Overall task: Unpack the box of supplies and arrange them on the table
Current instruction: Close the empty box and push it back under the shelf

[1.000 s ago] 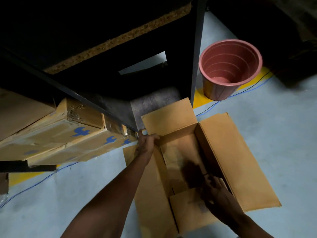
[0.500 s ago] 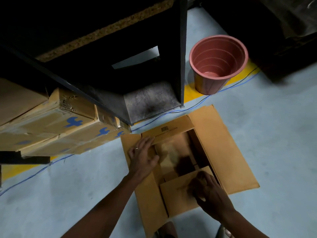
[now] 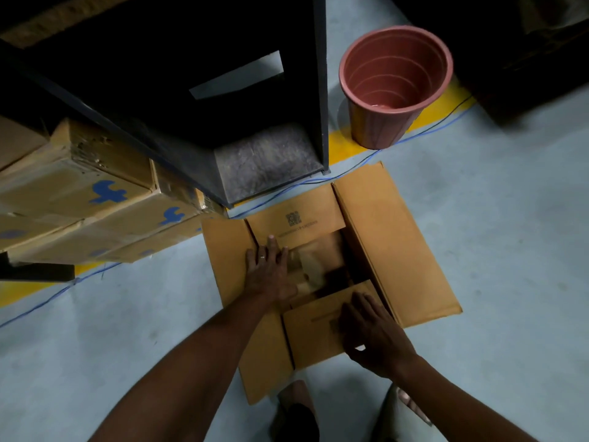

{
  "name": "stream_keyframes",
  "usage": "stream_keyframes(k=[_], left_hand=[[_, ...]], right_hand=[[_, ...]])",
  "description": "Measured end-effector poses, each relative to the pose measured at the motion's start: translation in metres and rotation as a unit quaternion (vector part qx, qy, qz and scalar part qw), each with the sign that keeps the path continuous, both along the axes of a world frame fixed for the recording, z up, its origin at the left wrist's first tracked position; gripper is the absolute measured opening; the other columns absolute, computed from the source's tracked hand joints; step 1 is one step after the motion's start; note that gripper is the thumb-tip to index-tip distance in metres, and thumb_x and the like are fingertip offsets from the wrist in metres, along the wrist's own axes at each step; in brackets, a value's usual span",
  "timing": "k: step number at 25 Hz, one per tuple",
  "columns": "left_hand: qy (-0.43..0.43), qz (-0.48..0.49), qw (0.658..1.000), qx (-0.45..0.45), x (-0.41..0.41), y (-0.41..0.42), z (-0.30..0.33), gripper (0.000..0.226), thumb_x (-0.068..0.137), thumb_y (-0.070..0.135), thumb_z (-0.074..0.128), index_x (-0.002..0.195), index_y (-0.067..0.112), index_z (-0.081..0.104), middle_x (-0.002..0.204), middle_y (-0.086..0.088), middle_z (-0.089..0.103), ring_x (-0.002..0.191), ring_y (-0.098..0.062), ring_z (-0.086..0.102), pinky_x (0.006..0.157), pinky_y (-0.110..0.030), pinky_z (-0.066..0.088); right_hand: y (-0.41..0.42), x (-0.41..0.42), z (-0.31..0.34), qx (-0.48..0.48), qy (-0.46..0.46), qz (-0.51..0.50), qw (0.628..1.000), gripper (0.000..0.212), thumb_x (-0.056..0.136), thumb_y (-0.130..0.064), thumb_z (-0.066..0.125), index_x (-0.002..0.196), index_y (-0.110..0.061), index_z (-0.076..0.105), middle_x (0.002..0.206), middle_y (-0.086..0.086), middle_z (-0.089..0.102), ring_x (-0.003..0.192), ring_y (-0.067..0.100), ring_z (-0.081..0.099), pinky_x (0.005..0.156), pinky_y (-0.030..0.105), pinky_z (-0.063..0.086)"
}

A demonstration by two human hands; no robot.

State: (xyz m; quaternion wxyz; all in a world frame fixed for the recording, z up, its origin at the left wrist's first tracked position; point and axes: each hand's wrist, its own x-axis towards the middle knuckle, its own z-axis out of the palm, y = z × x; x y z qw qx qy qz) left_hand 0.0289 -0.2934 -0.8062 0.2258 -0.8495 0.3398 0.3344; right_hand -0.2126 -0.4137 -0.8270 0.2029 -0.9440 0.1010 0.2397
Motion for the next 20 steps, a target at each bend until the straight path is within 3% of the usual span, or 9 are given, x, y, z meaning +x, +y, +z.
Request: stream_keyframes(k=[3,7,8,11,13,17,20], left_hand=[[-0.028,0.013,0.999,-0.042,-0.013,-0.003,0.002,0.098,0.083,0.058,0.060,0.157,0.019,0.010,0.165,-0.019,-0.002,0.152,-0.037,0.006,0.119,-0.059,0.006],[-0.048,0.049,0.989,-0.133,-0.030,0.009,0.020,0.101,0.080,0.064,0.062,0.157,0.019,0.015,0.166,-0.014,0.009,0.153,-0.032,0.006,0.119,-0.058,0.008],[-0.056,0.057,0.983,-0.164,-0.036,0.012,0.027,0.101,0.079,0.066,0.061,0.157,0.019,0.017,0.166,-0.013,0.011,0.153,-0.032,0.007,0.118,-0.058,0.009],[-0.118,0.073,0.956,-0.260,-0.055,0.027,0.051,0.093,0.078,0.064,0.053,0.154,0.015,0.031,0.164,-0.015,0.021,0.152,-0.035,0.018,0.116,-0.059,0.019],[-0.143,0.092,0.931,-0.321,-0.069,0.042,0.067,0.090,0.077,0.060,0.048,0.153,0.014,0.034,0.163,-0.017,0.023,0.152,-0.036,0.017,0.116,-0.060,0.020],[-0.139,0.191,0.909,-0.344,-0.091,0.073,0.080,0.090,0.079,0.051,0.056,0.156,0.019,0.024,0.166,-0.013,0.009,0.154,-0.034,0.006,0.119,-0.057,0.013],[-0.083,0.314,0.865,-0.382,-0.109,0.088,0.075,0.089,0.087,0.040,0.063,0.158,0.027,0.011,0.167,-0.004,0.003,0.154,-0.027,0.006,0.119,-0.059,0.019]], right_hand=[[0.004,-0.001,0.003,0.030,-0.002,0.009,1.000,0.067,0.099,-0.058,0.014,0.139,-0.021,0.054,0.150,0.009,0.046,0.146,0.037,0.030,0.113,0.050,0.036],[-0.014,0.007,0.047,-0.008,-0.121,-0.044,0.992,0.044,0.095,-0.040,0.038,0.107,-0.017,0.074,0.117,0.007,0.068,0.117,0.033,0.062,0.086,0.040,0.058],[-0.026,0.010,0.055,-0.020,-0.132,-0.079,0.988,0.043,0.093,-0.039,0.044,0.114,-0.015,0.072,0.122,0.010,0.066,0.116,0.033,0.062,0.086,0.039,0.058],[-0.055,0.005,0.055,-0.075,-0.068,-0.161,0.982,0.062,0.096,-0.044,0.046,0.151,-0.015,0.039,0.155,0.019,0.035,0.140,0.040,0.037,0.110,0.050,0.041],[-0.073,0.002,0.056,-0.136,-0.028,-0.208,0.968,0.073,0.093,-0.050,0.048,0.155,-0.015,0.029,0.159,0.023,0.027,0.145,0.045,0.027,0.116,0.055,0.030],[-0.100,0.001,0.065,-0.080,0.029,-0.254,0.963,0.080,0.094,-0.051,0.052,0.156,-0.013,0.018,0.151,0.021,0.034,0.134,0.040,0.038,0.105,0.049,0.043],[-0.101,0.001,0.071,-0.041,-0.023,-0.280,0.959,0.070,0.093,-0.040,0.058,0.151,-0.012,0.030,0.138,0.021,0.045,0.118,0.039,0.048,0.090,0.046,0.049]])
